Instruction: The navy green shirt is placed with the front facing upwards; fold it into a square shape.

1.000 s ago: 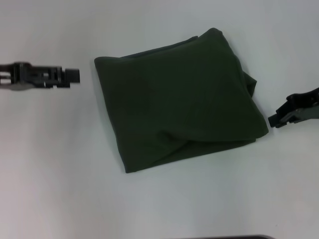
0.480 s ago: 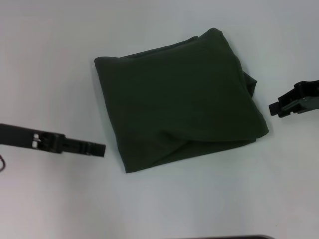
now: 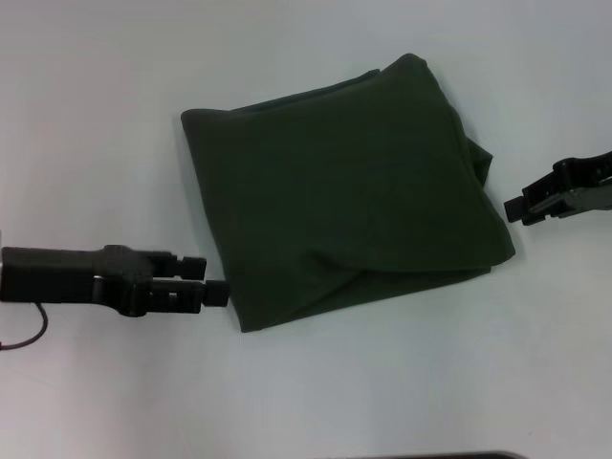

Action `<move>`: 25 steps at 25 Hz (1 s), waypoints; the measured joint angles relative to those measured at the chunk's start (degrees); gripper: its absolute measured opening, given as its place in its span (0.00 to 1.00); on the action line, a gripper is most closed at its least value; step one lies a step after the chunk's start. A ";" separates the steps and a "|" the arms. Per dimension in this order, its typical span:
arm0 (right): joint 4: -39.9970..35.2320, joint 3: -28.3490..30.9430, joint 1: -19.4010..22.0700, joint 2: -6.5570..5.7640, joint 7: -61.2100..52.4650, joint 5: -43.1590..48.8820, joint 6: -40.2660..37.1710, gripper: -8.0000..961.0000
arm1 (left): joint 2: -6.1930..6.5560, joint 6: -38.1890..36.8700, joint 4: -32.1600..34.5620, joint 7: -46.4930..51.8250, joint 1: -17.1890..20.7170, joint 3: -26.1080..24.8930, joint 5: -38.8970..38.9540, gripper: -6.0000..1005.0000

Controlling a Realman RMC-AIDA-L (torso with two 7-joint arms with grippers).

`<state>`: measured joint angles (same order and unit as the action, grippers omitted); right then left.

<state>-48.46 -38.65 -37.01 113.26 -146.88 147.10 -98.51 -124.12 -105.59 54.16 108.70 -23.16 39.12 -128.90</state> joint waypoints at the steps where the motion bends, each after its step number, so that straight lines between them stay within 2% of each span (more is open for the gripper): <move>1: 0.01 0.00 -0.05 -0.02 -0.04 -0.08 0.18 0.29 | 0.00 -0.27 -0.01 -1.62 0.58 -0.07 1.27 0.72; 4: 0.03 0.21 -0.26 -0.25 -0.41 -0.16 0.57 0.29 | 0.18 -0.68 -0.25 -9.99 3.85 -0.25 8.47 0.72; 7: 0.10 0.95 -0.32 -0.41 -0.41 -0.17 0.68 0.29 | 0.24 -0.01 -3.48 -19.44 5.25 0.06 9.78 0.72; 13: 0.13 2.11 -0.58 -0.48 -0.38 -0.23 0.70 0.29 | 0.26 0.24 -14.07 -36.42 6.08 0.07 9.03 0.72; 17: 0.13 2.19 -0.78 -0.53 -0.37 -0.31 0.87 0.29 | 0.06 1.95 -17.89 -43.19 6.74 0.30 9.01 0.71; 25: 0.13 2.30 -0.69 -0.51 -0.37 -0.35 1.01 0.29 | -0.15 11.83 -27.92 -55.78 5.31 0.25 9.50 0.71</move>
<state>-48.33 -36.35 -37.70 112.76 -147.24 146.76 -97.50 -124.28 -93.77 26.24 52.91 -17.85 39.36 -119.40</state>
